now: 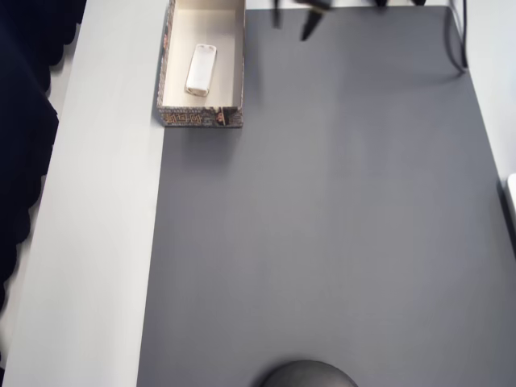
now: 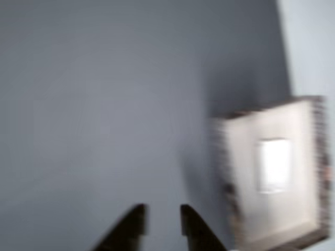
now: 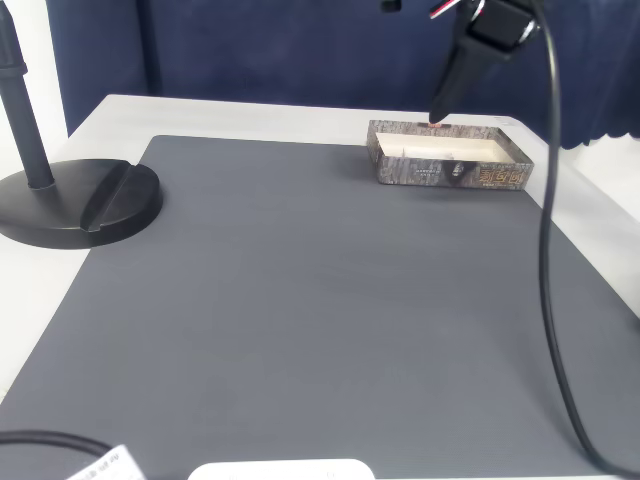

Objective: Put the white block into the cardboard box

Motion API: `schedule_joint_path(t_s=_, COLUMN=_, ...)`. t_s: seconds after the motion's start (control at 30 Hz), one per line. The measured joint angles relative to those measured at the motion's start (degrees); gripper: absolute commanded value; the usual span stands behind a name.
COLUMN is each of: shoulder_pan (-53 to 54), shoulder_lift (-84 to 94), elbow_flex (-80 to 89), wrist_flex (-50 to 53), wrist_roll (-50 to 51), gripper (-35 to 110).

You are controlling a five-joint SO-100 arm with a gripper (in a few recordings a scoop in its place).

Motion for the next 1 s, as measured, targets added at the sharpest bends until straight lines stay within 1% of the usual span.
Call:
schedule_joint_path(t_s=0.4, shoulder_pan=-18.2, shoulder_lift=10.1, elbow_flex=10.0, wrist_flex=-0.3, wrist_roll=-17.6, gripper=-2)
schedule_joint_path(t_s=0.63, shoulder_pan=-31.0, shoulder_lift=15.9, elbow_flex=21.7, wrist_flex=-8.9, wrist_roll=-27.7, gripper=-2)
schedule_joint_path(t_s=0.73, shoulder_pan=-36.2, shoulder_lift=19.2, elbow_flex=27.2, wrist_flex=-11.0, wrist_roll=-33.0, gripper=-2)
schedule_joint_path(t_s=0.83, shoulder_pan=-39.7, shoulder_lift=23.1, elbow_flex=32.7, wrist_flex=-11.7, wrist_roll=-37.3, gripper=-2)
schedule_joint_path(t_s=1.0, shoulder_pan=-44.3, shoulder_lift=32.7, elbow_flex=44.6, wrist_flex=-15.5, wrist_roll=-40.3, gripper=-2)
